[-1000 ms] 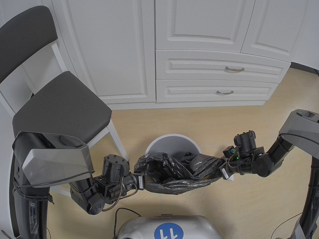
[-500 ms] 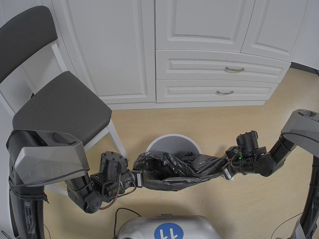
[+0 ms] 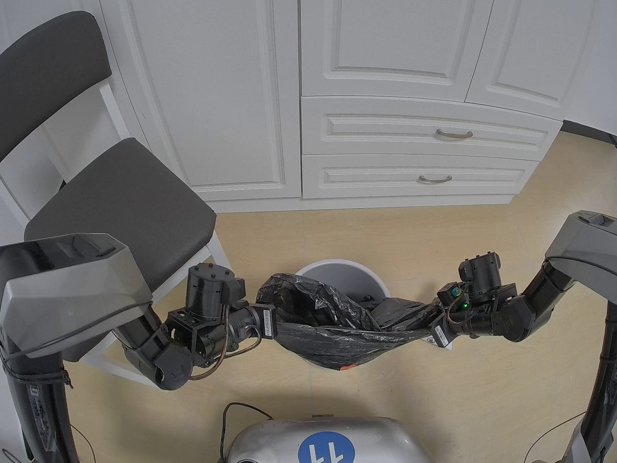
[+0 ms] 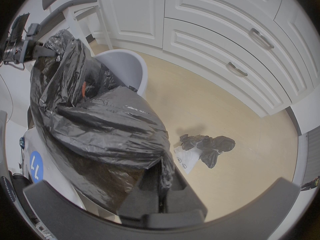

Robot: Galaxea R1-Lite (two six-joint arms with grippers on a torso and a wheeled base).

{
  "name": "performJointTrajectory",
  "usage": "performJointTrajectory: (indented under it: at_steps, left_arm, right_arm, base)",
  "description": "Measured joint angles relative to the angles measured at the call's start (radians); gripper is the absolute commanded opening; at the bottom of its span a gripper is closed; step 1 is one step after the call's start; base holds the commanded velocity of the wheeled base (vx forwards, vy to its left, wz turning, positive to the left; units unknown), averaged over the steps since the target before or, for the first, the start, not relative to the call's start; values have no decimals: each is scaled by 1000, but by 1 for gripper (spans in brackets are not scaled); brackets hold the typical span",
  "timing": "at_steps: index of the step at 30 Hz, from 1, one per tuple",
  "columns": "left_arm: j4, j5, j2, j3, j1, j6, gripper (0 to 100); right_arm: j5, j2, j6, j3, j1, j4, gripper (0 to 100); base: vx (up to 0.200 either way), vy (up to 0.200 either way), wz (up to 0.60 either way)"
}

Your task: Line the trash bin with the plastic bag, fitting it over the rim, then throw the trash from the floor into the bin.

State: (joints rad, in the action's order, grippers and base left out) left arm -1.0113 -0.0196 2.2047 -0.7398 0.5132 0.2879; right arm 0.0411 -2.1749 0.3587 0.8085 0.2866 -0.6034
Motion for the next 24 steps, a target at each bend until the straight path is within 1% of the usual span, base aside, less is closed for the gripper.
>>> performJointTrajectory:
  at_steps: [7, 8, 9, 10, 16, 21, 24]
  left_arm:
    - [7, 0, -11, -19, -5, -2, 0]
    - [7, 0, -11, -19, -5, -1, 0]
    - [7, 1, -12, -19, -5, -1, 0]
    - [7, 1, -13, -19, -6, -1, 100]
    - [6, 10, -21, -13, -5, -2, 100]
    - [2, 12, -27, 7, -3, -2, 100]
    - [0, 12, -29, 16, -2, -2, 100]
  right_arm:
    - [0, 0, 2, 0, 0, 1, 0]
    - [0, 0, 10, 0, 0, 1, 100]
    - [0, 0, 20, -2, 0, 1, 100]
    - [0, 1, 27, -4, 0, 1, 100]
    - [-14, 31, 40, -29, -4, 7, 100]
    - [-82, 93, 91, -63, -24, 26, 100]
    - [-99, 143, 101, -79, -36, 27, 100]
  base:
    - [0, 0, 0]
    - [0, 0, 0]
    - [0, 0, 0]
    - [0, 0, 0]
    - [0, 0, 0]
    - [0, 0, 0]
    - [0, 0, 0]
